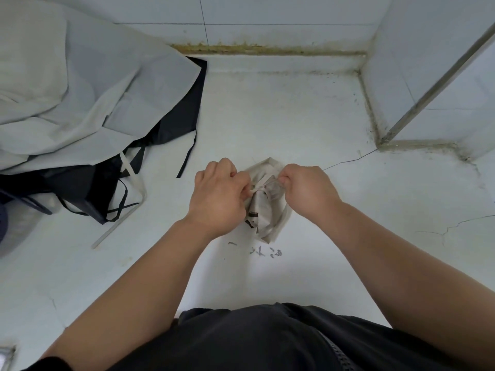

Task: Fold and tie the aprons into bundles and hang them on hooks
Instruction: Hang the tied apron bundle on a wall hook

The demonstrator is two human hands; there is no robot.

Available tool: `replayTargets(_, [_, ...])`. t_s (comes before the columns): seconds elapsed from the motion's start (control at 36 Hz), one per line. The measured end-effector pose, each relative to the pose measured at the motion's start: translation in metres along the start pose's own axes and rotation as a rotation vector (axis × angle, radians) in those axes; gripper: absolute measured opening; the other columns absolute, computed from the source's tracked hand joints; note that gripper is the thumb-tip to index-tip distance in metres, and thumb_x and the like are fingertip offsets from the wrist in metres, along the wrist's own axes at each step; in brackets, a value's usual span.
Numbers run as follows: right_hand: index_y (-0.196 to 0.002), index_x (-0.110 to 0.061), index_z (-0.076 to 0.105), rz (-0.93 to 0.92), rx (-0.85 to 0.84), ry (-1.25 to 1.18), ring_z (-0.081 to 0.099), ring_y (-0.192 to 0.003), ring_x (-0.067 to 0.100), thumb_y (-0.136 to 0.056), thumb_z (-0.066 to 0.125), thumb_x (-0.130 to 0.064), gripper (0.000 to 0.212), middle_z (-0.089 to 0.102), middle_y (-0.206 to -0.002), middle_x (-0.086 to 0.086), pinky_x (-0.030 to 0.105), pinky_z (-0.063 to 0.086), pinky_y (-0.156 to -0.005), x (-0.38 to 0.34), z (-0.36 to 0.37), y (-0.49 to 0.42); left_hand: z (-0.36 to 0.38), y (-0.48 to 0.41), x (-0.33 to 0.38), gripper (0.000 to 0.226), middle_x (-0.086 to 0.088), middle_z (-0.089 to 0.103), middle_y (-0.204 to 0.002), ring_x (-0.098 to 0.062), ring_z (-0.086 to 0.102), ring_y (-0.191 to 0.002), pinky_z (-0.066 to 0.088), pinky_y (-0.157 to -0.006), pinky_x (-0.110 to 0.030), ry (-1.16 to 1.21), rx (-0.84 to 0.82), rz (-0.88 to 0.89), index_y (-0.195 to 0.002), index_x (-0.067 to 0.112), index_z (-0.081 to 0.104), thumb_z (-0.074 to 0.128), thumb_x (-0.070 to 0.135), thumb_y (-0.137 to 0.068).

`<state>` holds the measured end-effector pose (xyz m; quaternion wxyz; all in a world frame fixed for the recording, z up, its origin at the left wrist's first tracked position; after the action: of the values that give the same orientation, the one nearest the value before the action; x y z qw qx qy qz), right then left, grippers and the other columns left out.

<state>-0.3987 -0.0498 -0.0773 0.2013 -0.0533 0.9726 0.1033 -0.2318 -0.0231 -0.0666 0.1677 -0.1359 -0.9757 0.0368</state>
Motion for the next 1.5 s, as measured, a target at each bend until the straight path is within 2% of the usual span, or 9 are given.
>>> replayTargets(0.39, [-0.099,-0.009,0.058,0.12,-0.047,0.114,0.054,-0.093,0.032,-0.102,0.037,-0.031,0.03,0.061,-0.099,0.013,0.03,0.034,-0.067,-0.009,0.001,-0.009,-0.002,0.002,-0.003,0.014,0.006,0.035,-0.097,-0.015,0.031,-0.092,0.02,-0.08,-0.026,0.016,-0.185,-0.041,-0.099,0.018,0.057,0.045,0.015,-0.092])
replayTargets(0.56, [-0.062,-0.015,0.037,0.058,-0.103,0.024,0.043,-0.076,0.024,-0.101,0.041,-0.03,0.042,0.039,-0.064,-0.003,0.03,0.025,-0.062,-0.007,-0.002,-0.014,0.002,0.004,-0.013,0.005,0.005,0.039,-0.095,-0.018,0.039,-0.103,0.04,-0.086,-0.028,0.337,-0.21,-0.169,-0.089,0.017,0.056,0.053,0.015,-0.092])
replayTargets(0.75, [-0.088,-0.014,0.063,0.106,-0.265,-0.628,0.06,-0.083,0.007,-0.099,0.045,-0.034,0.029,0.066,-0.094,-0.003,0.026,0.046,-0.075,-0.012,-0.018,-0.002,0.01,-0.002,0.004,0.069,0.005,0.052,-0.105,-0.015,0.058,-0.09,0.051,-0.078,-0.036,0.389,-0.304,-0.43,-0.116,0.017,0.035,0.073,0.053,-0.071])
replayTargets(0.92, [-0.098,-0.022,0.054,0.302,-0.394,-1.061,0.054,-0.082,0.017,-0.093,0.052,-0.043,0.021,0.056,-0.093,-0.001,0.034,0.046,-0.088,-0.011,-0.011,0.018,0.012,-0.002,-0.002,0.042,-0.006,0.062,-0.101,-0.02,0.064,-0.087,0.056,-0.075,-0.034,0.993,-0.175,-0.797,-0.112,0.008,0.05,0.068,0.028,-0.08])
replayTargets(1.08, [-0.143,-0.029,0.03,0.139,-0.499,-0.73,0.049,-0.117,0.009,-0.061,0.08,-0.048,0.098,0.053,-0.13,-0.01,0.027,0.038,-0.093,-0.005,-0.017,0.037,-0.009,-0.005,0.017,0.026,-0.005,0.037,-0.053,-0.016,0.035,-0.047,0.044,-0.048,-0.021,1.53,-0.03,-0.817,-0.074,0.007,0.061,0.051,0.022,-0.093])
replayTargets(1.19, [-0.097,-0.021,0.056,-0.008,-0.38,-0.396,0.054,-0.078,0.011,-0.083,0.071,-0.03,0.023,0.054,-0.085,-0.01,0.021,0.04,-0.059,-0.004,-0.027,0.047,-0.014,-0.005,0.038,0.022,-0.005,0.041,-0.058,-0.014,0.043,-0.048,0.046,-0.053,-0.022,1.611,-0.005,-0.765,-0.081,0.01,0.061,0.051,0.026,-0.095])
replayTargets(1.31, [-0.072,-0.001,0.054,0.003,-0.06,-0.407,0.043,-0.063,0.018,-0.088,0.057,-0.02,0.026,0.049,-0.069,0.004,0.029,0.032,-0.057,0.008,-0.051,0.053,-0.012,0.002,0.046,0.022,-0.007,0.063,-0.103,-0.023,0.06,-0.092,0.053,-0.068,-0.028,1.752,0.081,-0.811,-0.096,0.012,0.066,0.051,0.029,-0.094])
replayTargets(1.44, [-0.069,-0.022,0.058,-0.009,0.05,-0.63,0.047,-0.061,0.009,-0.087,0.062,-0.019,0.019,0.053,-0.066,-0.005,0.021,0.035,-0.054,0.018,-0.086,0.066,-0.002,0.029,0.047,0.071,-0.006,0.033,-0.145,-0.029,0.041,-0.122,0.039,-0.082,-0.035,0.971,-0.075,-1.157,-0.144,0.016,0.03,0.059,0.043,-0.085])
replayTargets(1.5, [-0.071,-0.022,0.059,-0.051,-0.012,-0.665,0.051,-0.062,0.01,-0.087,0.063,-0.016,0.017,0.054,-0.067,-0.008,0.024,0.044,-0.062,0.012,-0.089,0.072,-0.007,0.035,0.059,0.088,-0.003,0.0,-0.159,-0.027,0.017,-0.142,0.03,-0.087,-0.029,0.656,-0.045,-0.944,-0.152,0.02,0.007,0.062,0.034,-0.086])
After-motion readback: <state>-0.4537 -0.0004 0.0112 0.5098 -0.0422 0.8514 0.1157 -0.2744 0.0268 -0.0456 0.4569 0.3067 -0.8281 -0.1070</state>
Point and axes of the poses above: each hand's wrist, its own y-axis away from the middle knuckle, its own z-axis out of the palm, x = y × z, the point moved 3 cm from there along -y, towards the middle knuckle
